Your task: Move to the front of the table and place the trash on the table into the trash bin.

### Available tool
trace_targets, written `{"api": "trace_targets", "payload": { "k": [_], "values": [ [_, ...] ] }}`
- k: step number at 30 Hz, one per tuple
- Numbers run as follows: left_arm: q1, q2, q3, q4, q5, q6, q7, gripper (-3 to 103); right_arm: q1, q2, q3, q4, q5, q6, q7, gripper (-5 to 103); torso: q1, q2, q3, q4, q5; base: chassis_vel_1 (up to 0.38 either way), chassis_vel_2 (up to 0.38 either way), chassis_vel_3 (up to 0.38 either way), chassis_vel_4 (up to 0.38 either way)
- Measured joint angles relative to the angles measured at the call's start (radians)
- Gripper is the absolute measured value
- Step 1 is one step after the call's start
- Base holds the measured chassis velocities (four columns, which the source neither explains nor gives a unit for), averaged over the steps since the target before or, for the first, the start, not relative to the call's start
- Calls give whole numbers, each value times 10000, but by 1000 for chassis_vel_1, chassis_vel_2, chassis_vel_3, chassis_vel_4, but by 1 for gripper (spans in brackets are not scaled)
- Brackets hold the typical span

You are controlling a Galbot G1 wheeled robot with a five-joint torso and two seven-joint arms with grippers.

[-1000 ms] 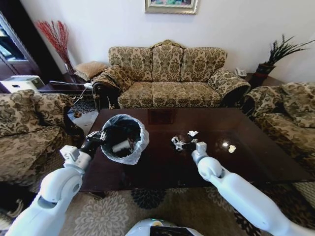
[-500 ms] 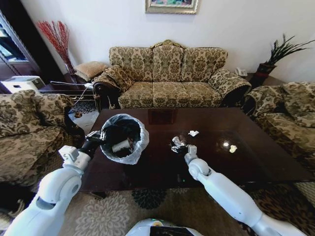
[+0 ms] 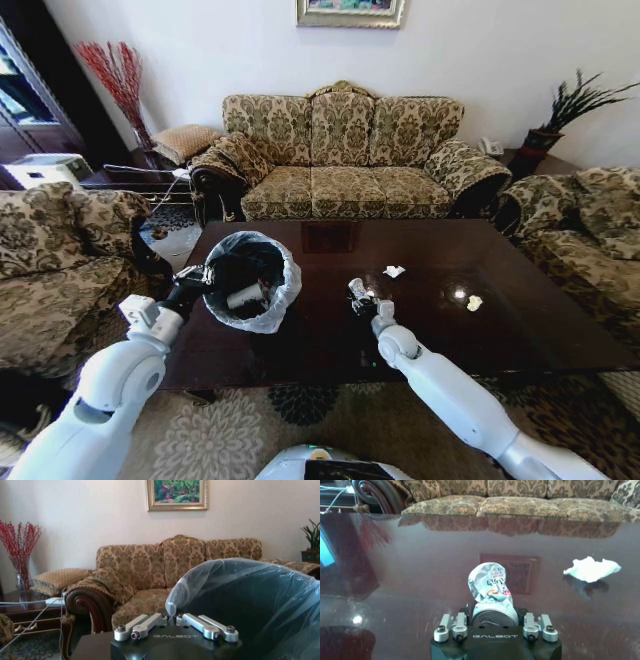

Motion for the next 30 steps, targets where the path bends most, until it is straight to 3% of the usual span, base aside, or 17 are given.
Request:
{"api": "trace_targets", "payload": {
  "k": [8,12,14,15,18,20,21,24,30],
  "values": [
    [-33,13,26,3,-2,-10,19,1,-21,-141,17,243,-218,128,237,48,0,-1,0,0,3,0,0,0,0],
    [-19,32,35,12,-2,-17,34,1,347,-499,50,1424,-149,203,403,48,0,0,0,-2,6,0,0,0,0],
    [2,21,117,41,35,-18,46,1,1285,-1161,-241,2993,246,206,481,48,0,0,0,5,-4,0,0,0,0],
    [2,21,117,41,35,-18,46,1,1285,-1161,-241,2993,246,206,481,48,0,0,0,5,-4,0,0,0,0],
    [1,17,185,46,69,-18,40,1,2370,-1698,-613,4318,972,183,459,48,0,0,0,2,1,0,0,0,0],
    [-35,47,252,54,75,-5,48,1,3871,-2053,-943,5403,2082,0,284,48,-1,0,-1,-1,-3,0,0,0,0],
    [-35,47,252,54,75,-5,48,1,3871,-2053,-943,5403,2082,0,284,48,-1,0,-1,-1,-3,0,0,0,0],
    [-123,117,355,55,56,142,44,1,5273,-2173,-1414,6401,3454,-544,-387,48,0,0,0,1,-3,0,0,0,0],
    [-169,211,438,76,49,249,77,1,6221,-1813,-3028,6865,4125,-743,-1009,48,-2,0,0,-1,1,0,0,0,0]
  ]
}}
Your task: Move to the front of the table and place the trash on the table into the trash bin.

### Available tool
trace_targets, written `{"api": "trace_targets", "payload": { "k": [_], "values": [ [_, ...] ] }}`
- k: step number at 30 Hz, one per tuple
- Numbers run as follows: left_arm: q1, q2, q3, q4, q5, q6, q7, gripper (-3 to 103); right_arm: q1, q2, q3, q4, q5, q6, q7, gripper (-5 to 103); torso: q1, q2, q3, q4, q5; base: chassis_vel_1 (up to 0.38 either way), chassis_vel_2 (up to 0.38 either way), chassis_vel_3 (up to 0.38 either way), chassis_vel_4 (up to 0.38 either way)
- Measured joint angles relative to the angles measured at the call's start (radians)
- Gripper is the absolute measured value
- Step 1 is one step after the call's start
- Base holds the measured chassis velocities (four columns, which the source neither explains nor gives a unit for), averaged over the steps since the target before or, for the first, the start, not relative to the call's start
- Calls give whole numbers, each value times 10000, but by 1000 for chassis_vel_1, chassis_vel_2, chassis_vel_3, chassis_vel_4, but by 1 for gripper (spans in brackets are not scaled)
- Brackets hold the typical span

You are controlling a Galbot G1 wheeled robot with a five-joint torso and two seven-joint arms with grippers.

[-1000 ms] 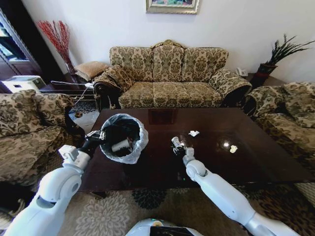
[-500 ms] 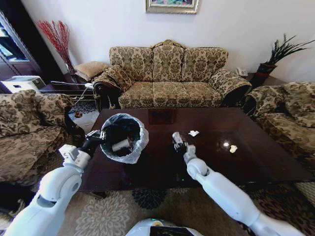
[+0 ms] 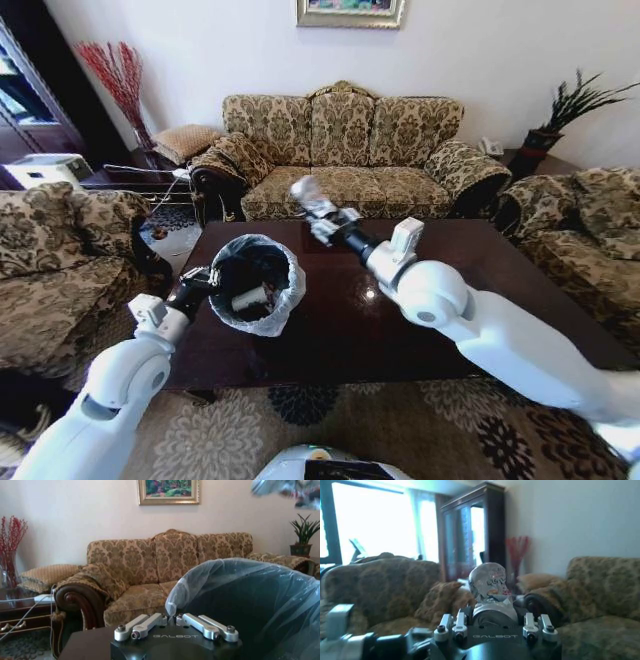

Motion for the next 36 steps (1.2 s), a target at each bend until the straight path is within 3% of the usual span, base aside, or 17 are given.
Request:
{"api": "trace_targets", "payload": {
  "k": [3,8,12,15,18,19,20,21,24,26,28,29,31,34,36],
  "values": [
    [-4,9,8,17,0,17,6,1,323,461,-929,-287,-72,-13,-118,48,0,0,0,1,0,0,0,0,0],
    [7,-32,-41,77,3,23,27,1,733,1474,-1984,-984,-230,-145,666,52,3,-1,2,7,-3,0,0,0,0],
    [-20,-53,-70,115,4,23,35,1,767,1516,-2032,-1047,-247,-210,741,69,2,0,1,0,-2,0,0,0,0],
    [-49,-57,-71,145,4,20,39,1,742,1456,-2018,-1044,-273,-215,742,74,2,0,1,-1,0,0,0,0,0],
    [-76,-57,-68,167,5,14,43,1,679,1388,-1908,-1025,-338,-196,741,90,3,0,2,-2,0,0,0,0,0],
    [-76,-57,-68,167,5,14,43,1,679,1388,-1908,-1025,-338,-196,741,90,3,0,2,-2,0,0,0,0,0],
    [-80,-59,-67,174,5,12,43,1,656,1375,-1803,-1016,-350,-179,761,90,3,-1,1,-2,0,0,0,0,0],
    [-82,-84,-62,205,11,-2,47,1,618,1168,-1233,-1020,-354,-91,1090,98,2,0,1,5,0,0,0,0,0],
    [-81,-115,-61,210,21,-28,47,1,564,751,-870,-1131,-383,5,1322,100,1,0,0,9,-1,0,0,0,0],
    [-48,-171,-80,210,50,-149,50,1,-2,-348,-72,-1509,-883,125,1220,100,2,0,0,1,-2,0,0,0,0],
    [-41,-179,-88,210,53,-167,50,1,-239,-591,133,-1594,-1069,152,1139,100,2,0,0,-1,0,0,0,0,0],
    [-39,-195,-102,209,55,-189,53,1,-1155,-1202,640,-1823,-1638,167,1071,100,2,0,0,-8,8,0,0,0,0],
    [-43,-201,-102,205,55,-193,56,1,-1482,-1338,814,-1873,-1827,140,1137,100,2,-1,1,-7,9,0,0,0,0],
    [-58,-211,-115,125,52,-194,53,1,-3802,-1528,2592,-2026,-2529,-221,1609,100,1,0,0,-2,7,0,0,0,0],
    [-39,-211,-130,99,50,-195,52,1,-4194,-1492,2995,-2040,-2582,-282,1653,100,1,0,0,2,5,0,0,0,0]
  ]
}}
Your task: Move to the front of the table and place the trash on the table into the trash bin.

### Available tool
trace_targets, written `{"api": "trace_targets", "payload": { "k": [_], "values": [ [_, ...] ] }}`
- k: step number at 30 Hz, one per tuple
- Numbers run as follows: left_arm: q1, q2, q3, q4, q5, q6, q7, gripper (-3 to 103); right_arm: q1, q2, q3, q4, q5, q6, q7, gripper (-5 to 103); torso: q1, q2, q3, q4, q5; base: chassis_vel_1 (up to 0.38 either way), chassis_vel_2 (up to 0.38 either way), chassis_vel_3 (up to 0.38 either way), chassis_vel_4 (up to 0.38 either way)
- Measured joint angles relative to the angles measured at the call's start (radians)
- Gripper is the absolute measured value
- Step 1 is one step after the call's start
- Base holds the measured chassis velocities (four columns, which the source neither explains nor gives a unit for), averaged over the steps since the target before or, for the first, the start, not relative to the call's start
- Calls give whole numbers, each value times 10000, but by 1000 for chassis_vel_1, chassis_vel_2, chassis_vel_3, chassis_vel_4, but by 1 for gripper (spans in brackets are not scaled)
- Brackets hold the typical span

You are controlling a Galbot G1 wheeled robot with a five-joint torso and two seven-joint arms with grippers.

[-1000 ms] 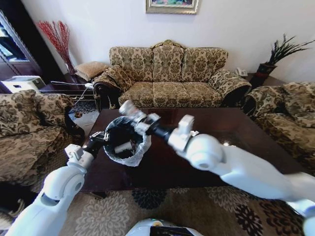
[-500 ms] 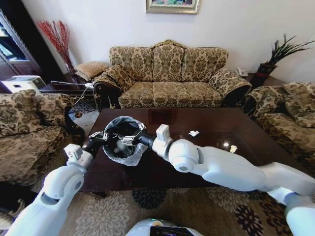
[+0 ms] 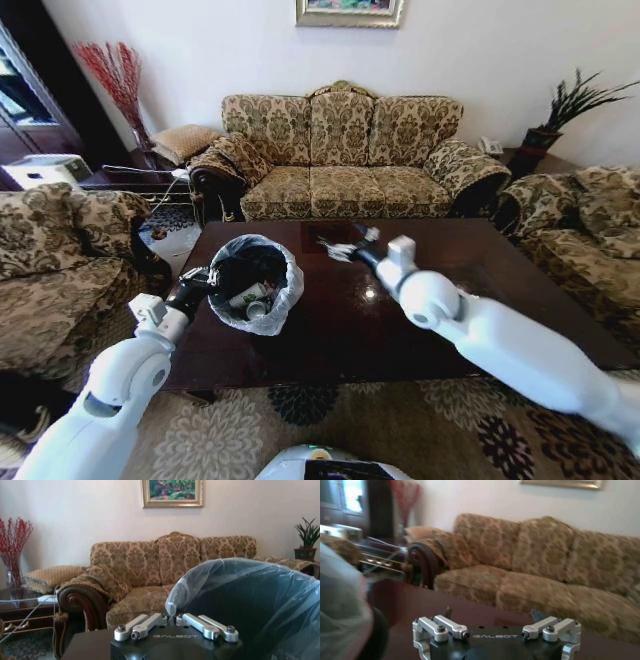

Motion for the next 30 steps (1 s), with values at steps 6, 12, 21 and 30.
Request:
{"api": "trace_targets", "payload": {
  "k": [6,12,21,30],
  "values": [
    [193,43,-196,-198,-20,-12,1,1,-1686,417,1794,-213,-76,-208,285,100,0,0,0,2,-3,0,0,0,0],
    [285,140,-302,-344,-33,-15,8,1,-2429,697,2345,-304,-105,-378,330,100,-1,0,-1,0,-6,0,0,0,0],
    [264,174,-296,-381,-49,-20,35,1,-3035,831,2554,-197,-593,-557,382,100,1,0,1,0,-6,0,0,0,0],
    [241,168,-275,-372,-51,-31,77,1,-3134,866,2573,-216,-714,-508,336,100,1,1,1,1,-8,-89,-68,100,78]
  ]
}}
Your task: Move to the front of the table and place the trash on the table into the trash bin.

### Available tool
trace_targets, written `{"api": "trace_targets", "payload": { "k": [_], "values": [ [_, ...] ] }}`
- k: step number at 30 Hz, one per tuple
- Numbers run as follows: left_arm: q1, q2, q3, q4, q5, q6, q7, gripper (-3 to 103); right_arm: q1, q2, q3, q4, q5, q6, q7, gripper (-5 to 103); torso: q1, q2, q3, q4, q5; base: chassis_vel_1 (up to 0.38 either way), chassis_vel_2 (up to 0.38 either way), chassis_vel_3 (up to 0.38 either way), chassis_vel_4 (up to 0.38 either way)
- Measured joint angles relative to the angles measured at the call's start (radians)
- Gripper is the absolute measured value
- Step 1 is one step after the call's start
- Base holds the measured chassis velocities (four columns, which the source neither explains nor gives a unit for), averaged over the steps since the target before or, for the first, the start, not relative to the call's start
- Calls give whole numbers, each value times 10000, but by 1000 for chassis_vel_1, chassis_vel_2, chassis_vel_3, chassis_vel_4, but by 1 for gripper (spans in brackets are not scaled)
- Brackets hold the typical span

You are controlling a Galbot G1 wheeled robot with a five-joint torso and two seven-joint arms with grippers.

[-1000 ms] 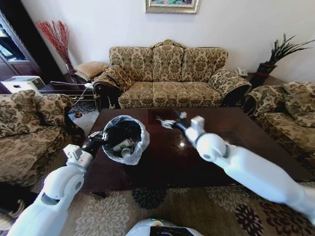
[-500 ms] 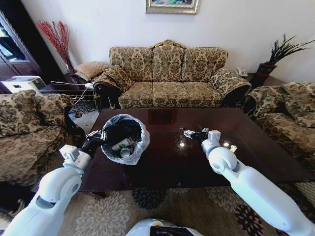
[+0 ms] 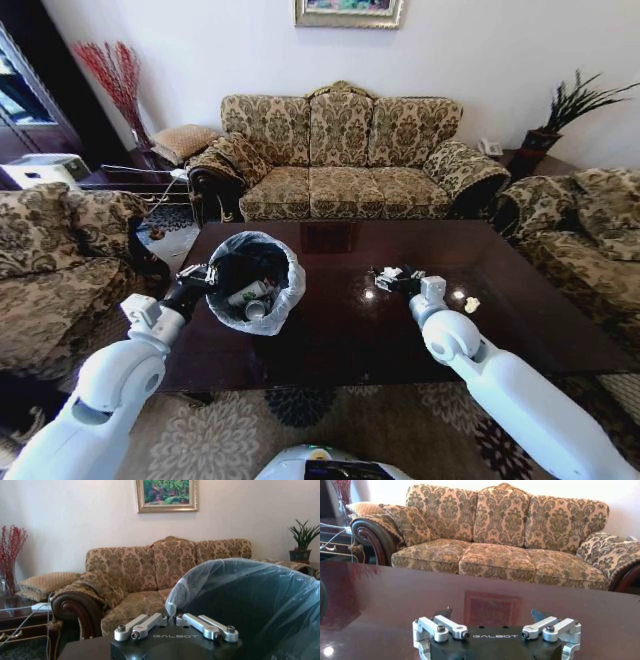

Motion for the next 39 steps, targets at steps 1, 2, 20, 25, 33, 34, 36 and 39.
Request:
{"api": "trace_targets", "payload": {
  "k": [1,2,20,25,33,34,36,39],
  "values": [
    [0,-2,1,0,0,0,2,1,7,14,-18,-9,-1,21,-4,100,0,0,0,-1,1,-174,-138,209,179],
    [0,-2,1,0,0,0,2,1,7,14,-18,-9,-1,21,-4,100,0,0,0,-1,1,-174,-138,209,179],
    [76,-87,13,-186,7,12,6,1,-327,148,-160,34,-258,564,-258,100,-3,0,-1,-1,3,-291,-285,293,271],
    [122,-111,12,-262,7,27,-2,1,-496,144,-104,79,-533,546,-352,100,0,0,0,-9,10,-112,-113,111,93],
    [215,-164,-22,-360,42,46,-50,1,-721,105,-80,102,-977,535,-529,100,-1,0,-1,15,-1,39,48,-14,-30],
    [218,-164,-21,-373,42,47,-49,1,-742,100,-84,107,-1005,525,-517,100,-1,0,-1,8,-3,0,75,-10,-41],
    [222,-164,-20,-389,41,51,-44,1,-769,95,-91,114,-1052,507,-495,100,-1,0,-1,0,-3,-64,36,43,-41],
    [234,-153,-19,-407,40,57,-52,1,-848,97,-119,170,-1142,408,-371,100,-3,0,-1,-8,7,-93,30,70,-56]
  ]
}}
